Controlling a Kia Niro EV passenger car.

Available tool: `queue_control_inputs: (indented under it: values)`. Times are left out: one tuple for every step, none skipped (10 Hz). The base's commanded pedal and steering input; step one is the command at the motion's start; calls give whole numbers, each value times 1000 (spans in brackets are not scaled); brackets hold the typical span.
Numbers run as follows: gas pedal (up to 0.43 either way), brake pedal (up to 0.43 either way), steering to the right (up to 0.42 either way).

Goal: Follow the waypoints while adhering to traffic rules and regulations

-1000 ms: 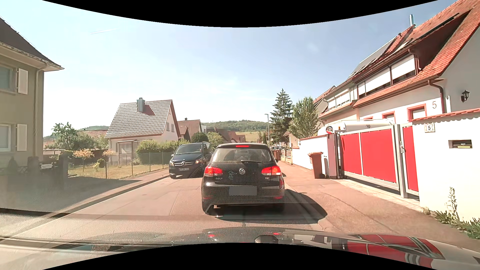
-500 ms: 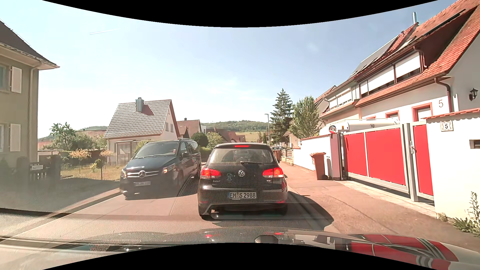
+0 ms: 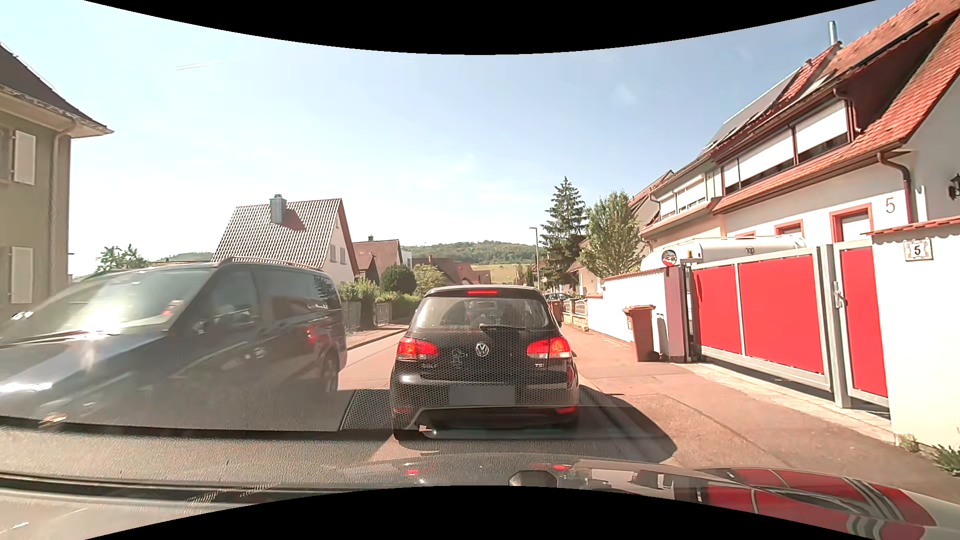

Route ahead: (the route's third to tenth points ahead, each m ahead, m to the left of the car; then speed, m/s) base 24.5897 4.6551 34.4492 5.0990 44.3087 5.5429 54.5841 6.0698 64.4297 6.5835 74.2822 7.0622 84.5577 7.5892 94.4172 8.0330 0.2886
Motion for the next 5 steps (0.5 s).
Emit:
queue_control_inputs:
  values:
    - [0,165,1]
    - [0,165,1]
    - [0,171,1]
    - [0,171,1]
    - [0,171,1]
